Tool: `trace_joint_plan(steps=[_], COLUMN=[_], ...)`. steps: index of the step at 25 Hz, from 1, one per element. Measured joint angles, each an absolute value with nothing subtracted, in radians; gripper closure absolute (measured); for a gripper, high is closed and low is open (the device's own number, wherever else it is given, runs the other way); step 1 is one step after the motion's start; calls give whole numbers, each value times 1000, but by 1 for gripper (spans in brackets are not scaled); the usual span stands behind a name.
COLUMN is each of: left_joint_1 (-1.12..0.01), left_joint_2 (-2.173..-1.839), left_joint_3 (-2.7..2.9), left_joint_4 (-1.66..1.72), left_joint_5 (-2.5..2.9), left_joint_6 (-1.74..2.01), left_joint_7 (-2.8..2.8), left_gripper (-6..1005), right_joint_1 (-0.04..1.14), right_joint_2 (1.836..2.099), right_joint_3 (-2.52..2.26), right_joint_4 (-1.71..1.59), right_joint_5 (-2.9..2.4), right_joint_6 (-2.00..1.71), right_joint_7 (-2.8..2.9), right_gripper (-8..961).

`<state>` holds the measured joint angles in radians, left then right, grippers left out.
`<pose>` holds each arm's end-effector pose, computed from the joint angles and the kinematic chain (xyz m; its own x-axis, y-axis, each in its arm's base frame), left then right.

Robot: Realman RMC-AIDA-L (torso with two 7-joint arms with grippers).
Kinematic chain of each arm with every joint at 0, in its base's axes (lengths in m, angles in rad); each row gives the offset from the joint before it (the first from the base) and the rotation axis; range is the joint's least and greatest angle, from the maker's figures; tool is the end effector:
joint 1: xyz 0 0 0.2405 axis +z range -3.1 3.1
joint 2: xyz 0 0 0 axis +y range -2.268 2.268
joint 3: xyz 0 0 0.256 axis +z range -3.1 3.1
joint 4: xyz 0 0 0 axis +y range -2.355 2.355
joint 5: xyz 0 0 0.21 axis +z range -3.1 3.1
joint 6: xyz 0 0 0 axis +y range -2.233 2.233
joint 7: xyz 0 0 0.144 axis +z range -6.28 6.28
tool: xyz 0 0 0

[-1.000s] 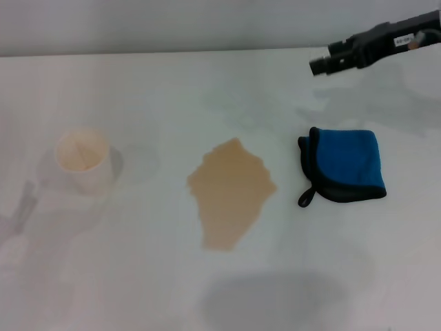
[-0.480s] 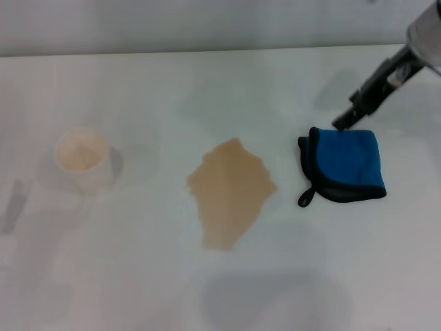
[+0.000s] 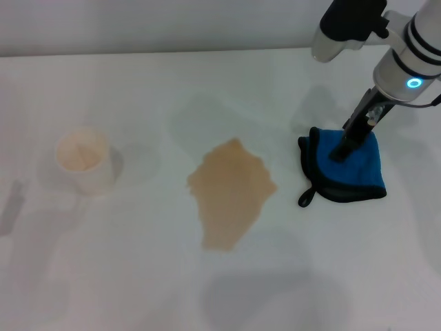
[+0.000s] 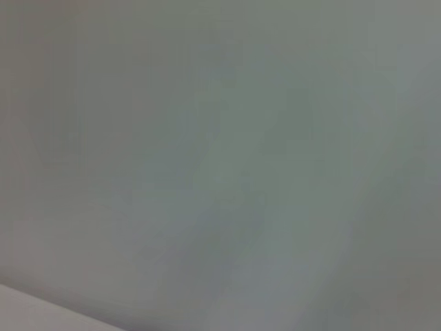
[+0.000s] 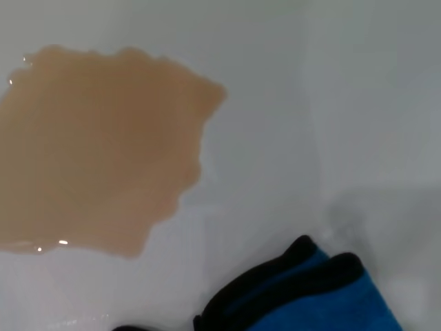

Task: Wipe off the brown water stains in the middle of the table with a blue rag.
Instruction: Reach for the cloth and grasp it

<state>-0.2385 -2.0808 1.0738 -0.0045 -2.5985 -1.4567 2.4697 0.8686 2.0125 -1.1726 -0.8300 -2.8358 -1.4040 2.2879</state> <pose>-0.3726 0.2368 -0.0014 0.3926 0.0288 0.9193 0.9063 -0.1821 -0.3814 0.2280 0.4111 0.0137 0.6834 -0.6052 0.4082 -0.3969 -0.7773 -0.4881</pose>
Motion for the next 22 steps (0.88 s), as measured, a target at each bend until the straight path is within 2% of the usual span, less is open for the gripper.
trace_joint_plan(steps=[19,22], left_joint_1=[-244,-244], left_joint_2=[-2083,-2083], left_joint_3=[1079,1080], left_joint_4=[-8,-9], left_joint_5=[-2593,-2592], left_joint_6=[-1456,-1456], left_joint_7=[2470,2470], left_gripper=[123,123], right_joint_1=[878,884], right_joint_2=[2014,2014], right_joint_3=[-1180,-1181], right_joint_4=[-742,-715], right_joint_5=[-2846,-2847], right_joint_6=[-1340,-1324], right_joint_7=[2293,2293], right_gripper=[300,342])
